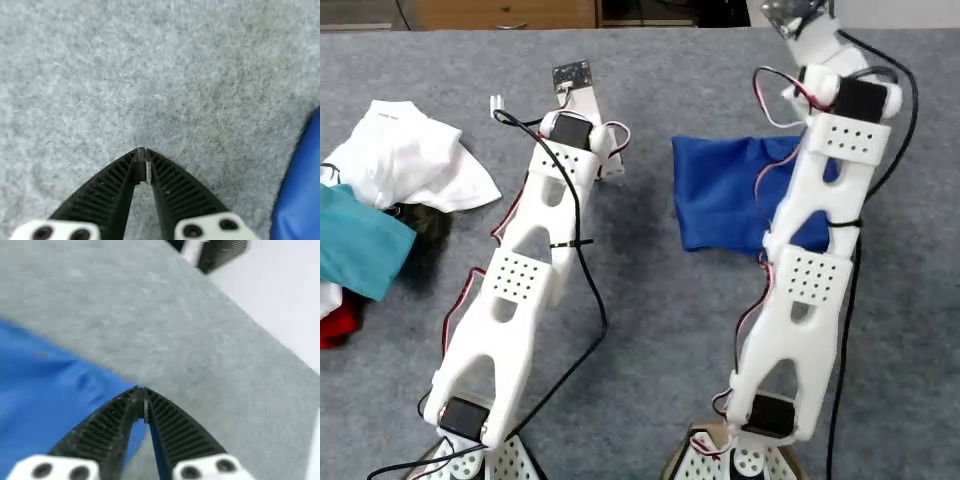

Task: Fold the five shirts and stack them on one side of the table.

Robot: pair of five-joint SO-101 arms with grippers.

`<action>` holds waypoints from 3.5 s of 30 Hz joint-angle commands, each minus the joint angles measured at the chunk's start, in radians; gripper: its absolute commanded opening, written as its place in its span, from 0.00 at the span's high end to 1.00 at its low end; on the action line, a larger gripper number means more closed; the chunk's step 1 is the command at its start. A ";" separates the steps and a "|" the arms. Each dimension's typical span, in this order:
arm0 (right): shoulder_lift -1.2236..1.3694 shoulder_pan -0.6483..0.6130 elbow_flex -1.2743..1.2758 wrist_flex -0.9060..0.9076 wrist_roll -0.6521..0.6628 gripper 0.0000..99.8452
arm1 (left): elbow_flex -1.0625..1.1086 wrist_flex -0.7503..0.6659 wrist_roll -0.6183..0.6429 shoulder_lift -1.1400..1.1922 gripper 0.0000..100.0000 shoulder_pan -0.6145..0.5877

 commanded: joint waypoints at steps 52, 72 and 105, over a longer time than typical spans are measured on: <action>-0.091 0.179 -0.019 0.124 -0.097 1.00 | -0.025 -0.046 -0.006 -0.010 0.98 0.005; -0.881 0.157 1.317 0.060 -0.106 0.99 | -0.025 -0.044 -0.006 -0.010 0.98 0.003; -0.223 0.117 1.127 -0.336 -0.925 0.72 | -0.035 -0.052 -0.008 0.021 0.98 0.002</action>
